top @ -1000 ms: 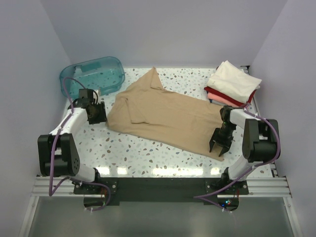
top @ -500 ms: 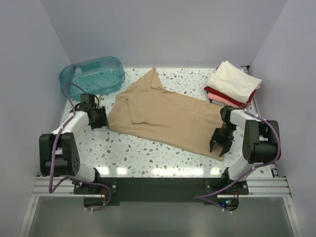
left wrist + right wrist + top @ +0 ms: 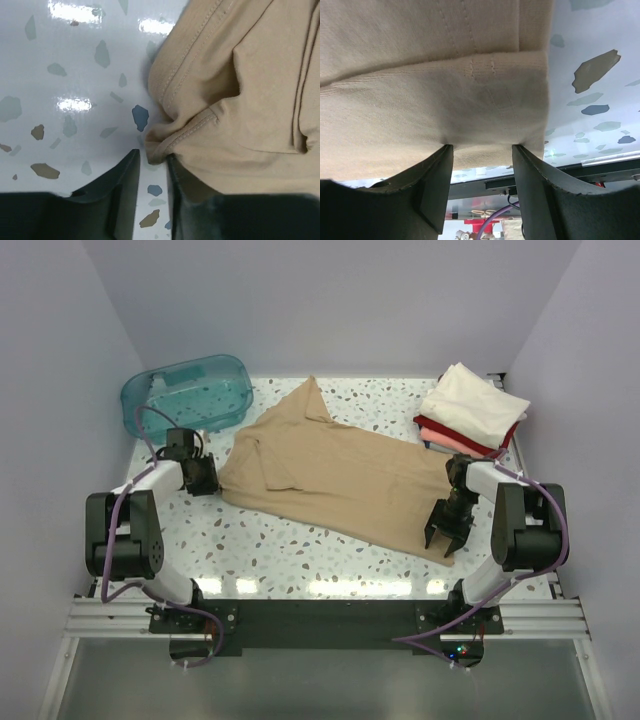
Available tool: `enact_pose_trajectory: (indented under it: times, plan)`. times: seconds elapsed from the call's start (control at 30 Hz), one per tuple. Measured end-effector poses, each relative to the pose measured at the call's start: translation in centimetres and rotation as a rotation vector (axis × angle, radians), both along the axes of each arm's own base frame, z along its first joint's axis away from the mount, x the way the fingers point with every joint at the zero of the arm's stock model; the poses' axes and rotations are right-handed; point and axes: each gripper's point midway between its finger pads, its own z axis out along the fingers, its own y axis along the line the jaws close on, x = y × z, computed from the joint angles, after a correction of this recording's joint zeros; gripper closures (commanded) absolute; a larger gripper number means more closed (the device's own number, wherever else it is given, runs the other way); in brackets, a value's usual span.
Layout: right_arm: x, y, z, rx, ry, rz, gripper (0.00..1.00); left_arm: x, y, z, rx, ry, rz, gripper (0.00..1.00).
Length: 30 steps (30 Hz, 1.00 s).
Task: Fold and stack the t-shirts
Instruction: Fold the tshirt
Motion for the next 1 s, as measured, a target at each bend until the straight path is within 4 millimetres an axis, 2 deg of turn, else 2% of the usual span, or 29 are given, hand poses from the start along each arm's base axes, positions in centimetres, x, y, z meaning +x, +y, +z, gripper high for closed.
enact_pose_trajectory:
  times: [0.2,0.37,0.53,0.8,1.0]
  plan:
    - [0.0,-0.1,0.0,-0.003,0.000,0.001,0.45,0.9,-0.8,-0.3,-0.048,-0.023,-0.023,1.00]
    - [0.0,-0.1,0.0,-0.004,0.001,0.001,0.45,1.1,-1.3,-0.2,-0.067,-0.038,-0.043,1.00]
    - [0.0,-0.1,0.0,-0.006,0.001,0.001,0.45,0.6,-0.5,0.0,-0.019,-0.021,-0.061,1.00]
    - [-0.1,-0.4,0.0,-0.021,0.009,0.005,0.45,0.6,1.1,3.7,0.091,-0.060,-0.084,1.00]
    - [0.0,-0.4,-0.1,-0.020,0.030,0.009,0.45,-1.1,0.8,3.3,0.153,0.014,-0.105,1.00]
